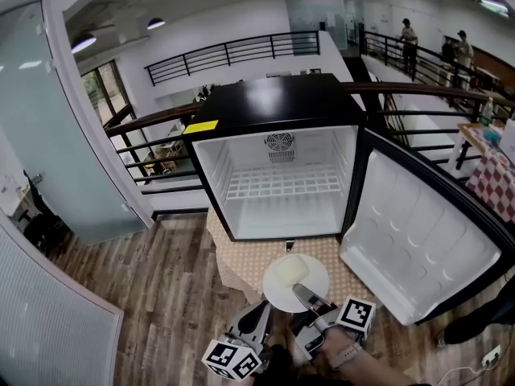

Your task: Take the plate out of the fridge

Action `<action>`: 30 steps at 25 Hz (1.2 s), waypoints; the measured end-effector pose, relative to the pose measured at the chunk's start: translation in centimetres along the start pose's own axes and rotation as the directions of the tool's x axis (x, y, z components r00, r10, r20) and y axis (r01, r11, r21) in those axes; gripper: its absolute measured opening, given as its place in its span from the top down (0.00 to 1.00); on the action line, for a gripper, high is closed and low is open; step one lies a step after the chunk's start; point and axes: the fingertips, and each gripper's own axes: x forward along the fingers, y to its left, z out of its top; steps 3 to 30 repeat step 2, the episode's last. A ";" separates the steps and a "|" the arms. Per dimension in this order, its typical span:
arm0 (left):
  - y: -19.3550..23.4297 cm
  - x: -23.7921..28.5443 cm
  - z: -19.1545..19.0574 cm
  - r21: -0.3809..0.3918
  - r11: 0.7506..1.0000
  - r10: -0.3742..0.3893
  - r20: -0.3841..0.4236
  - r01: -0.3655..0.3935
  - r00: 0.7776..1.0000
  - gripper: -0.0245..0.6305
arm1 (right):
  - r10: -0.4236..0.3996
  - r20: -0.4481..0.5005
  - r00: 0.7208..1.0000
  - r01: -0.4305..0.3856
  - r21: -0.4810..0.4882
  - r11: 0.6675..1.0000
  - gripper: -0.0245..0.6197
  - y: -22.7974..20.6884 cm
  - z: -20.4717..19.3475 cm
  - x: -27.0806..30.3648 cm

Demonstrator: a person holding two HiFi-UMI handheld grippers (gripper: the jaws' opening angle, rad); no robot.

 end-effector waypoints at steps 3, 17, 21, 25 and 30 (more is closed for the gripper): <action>0.3 0.3 -0.1 -0.005 1.000 0.000 -0.002 0.000 1.000 0.95 | 0.004 -0.003 1.000 -0.004 0.000 1.000 0.90 -0.1 0.1 0.4; 0.3 0.3 -0.1 -0.005 1.000 0.000 -0.002 0.000 1.000 0.95 | 0.004 -0.003 1.000 -0.004 0.000 1.000 0.90 -0.1 0.1 0.4; 0.3 0.3 -0.1 -0.005 1.000 0.000 -0.002 0.000 1.000 0.95 | 0.004 -0.003 1.000 -0.004 0.000 1.000 0.90 -0.1 0.1 0.4; 0.3 0.3 -0.1 -0.005 1.000 0.000 -0.002 0.000 1.000 0.95 | 0.004 -0.003 1.000 -0.004 0.000 1.000 0.90 -0.1 0.1 0.4; 0.3 0.3 -0.1 -0.005 1.000 0.000 -0.002 0.000 1.000 0.95 | 0.004 -0.003 1.000 -0.004 0.000 1.000 0.90 -0.1 0.1 0.4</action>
